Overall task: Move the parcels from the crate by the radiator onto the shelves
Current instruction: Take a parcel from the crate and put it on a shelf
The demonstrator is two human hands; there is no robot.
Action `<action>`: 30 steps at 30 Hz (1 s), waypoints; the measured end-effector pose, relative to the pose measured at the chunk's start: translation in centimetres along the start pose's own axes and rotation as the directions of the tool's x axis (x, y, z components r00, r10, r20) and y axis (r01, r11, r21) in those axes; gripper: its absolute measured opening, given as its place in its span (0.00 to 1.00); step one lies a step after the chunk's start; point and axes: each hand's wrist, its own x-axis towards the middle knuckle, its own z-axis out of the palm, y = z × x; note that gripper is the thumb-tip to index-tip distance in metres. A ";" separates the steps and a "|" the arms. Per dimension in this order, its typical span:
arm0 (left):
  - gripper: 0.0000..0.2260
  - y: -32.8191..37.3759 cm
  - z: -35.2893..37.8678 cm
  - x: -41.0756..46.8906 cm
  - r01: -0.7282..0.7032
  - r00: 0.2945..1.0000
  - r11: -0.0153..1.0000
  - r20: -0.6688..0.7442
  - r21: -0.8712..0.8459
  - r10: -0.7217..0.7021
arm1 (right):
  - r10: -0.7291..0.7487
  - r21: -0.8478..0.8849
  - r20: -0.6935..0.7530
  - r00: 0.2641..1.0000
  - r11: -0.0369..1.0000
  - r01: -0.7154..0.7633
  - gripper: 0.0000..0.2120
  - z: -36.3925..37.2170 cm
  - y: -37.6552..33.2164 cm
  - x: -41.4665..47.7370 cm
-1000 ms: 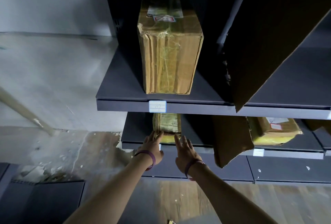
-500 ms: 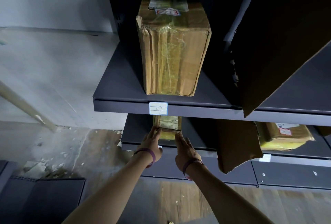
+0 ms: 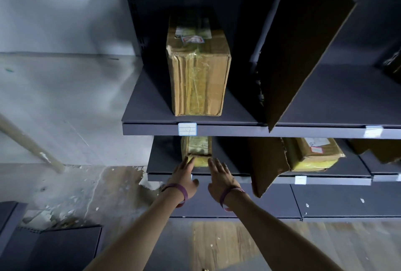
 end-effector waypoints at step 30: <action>0.28 33.2 -1.5 -14.9 -0.310 0.840 0.950 -0.460 0.031 0.289 | -0.338 -0.141 -0.469 0.816 0.941 0.309 0.35 -23.9 17.2 -23.9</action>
